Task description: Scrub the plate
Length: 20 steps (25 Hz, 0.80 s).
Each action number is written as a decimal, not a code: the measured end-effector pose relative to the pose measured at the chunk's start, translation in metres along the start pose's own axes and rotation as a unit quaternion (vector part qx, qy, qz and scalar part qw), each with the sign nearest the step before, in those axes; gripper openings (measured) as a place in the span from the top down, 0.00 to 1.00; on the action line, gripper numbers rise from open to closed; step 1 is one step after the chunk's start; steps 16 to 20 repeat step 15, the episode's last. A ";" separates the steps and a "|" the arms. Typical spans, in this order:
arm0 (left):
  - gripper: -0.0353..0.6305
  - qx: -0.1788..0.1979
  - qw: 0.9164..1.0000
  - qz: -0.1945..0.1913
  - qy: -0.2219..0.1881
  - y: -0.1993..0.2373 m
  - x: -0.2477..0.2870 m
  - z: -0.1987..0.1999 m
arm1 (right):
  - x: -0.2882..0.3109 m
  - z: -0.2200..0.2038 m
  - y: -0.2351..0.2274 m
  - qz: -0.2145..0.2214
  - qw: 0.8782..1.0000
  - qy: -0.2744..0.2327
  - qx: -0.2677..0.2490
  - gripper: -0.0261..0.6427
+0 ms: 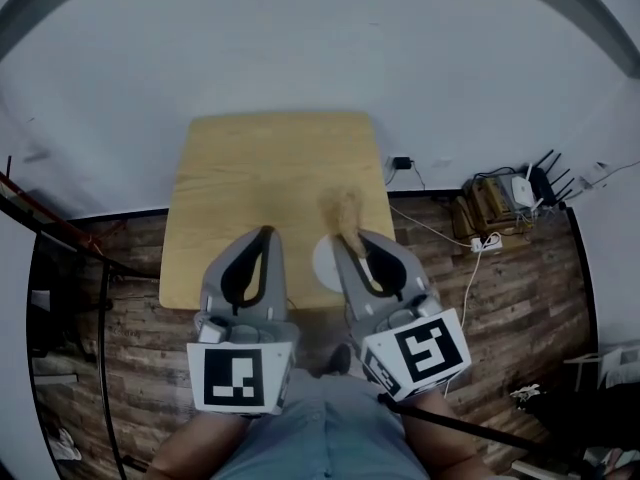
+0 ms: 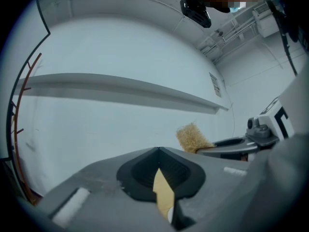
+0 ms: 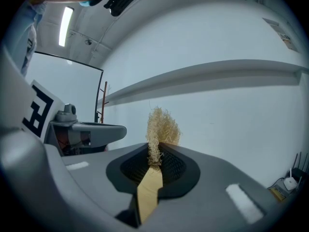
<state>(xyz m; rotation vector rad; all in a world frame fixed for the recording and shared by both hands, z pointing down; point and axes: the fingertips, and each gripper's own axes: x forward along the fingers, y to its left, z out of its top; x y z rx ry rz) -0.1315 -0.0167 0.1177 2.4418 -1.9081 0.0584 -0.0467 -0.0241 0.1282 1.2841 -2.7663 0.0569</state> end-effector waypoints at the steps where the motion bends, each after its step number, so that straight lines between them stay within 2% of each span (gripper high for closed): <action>1: 0.91 0.002 1.000 -0.001 -0.002 0.001 0.001 0.000 | 0.001 0.000 0.000 0.000 1.000 0.000 0.000 0.89; 8: 0.91 0.021 1.000 -0.011 -0.001 0.002 0.007 0.001 | 0.006 0.003 0.000 -0.005 1.000 -0.004 -0.008 0.89; 20: 0.91 0.022 1.000 -0.017 0.004 0.002 0.013 -0.005 | 0.012 0.002 0.000 -0.005 1.000 -0.008 -0.009 0.89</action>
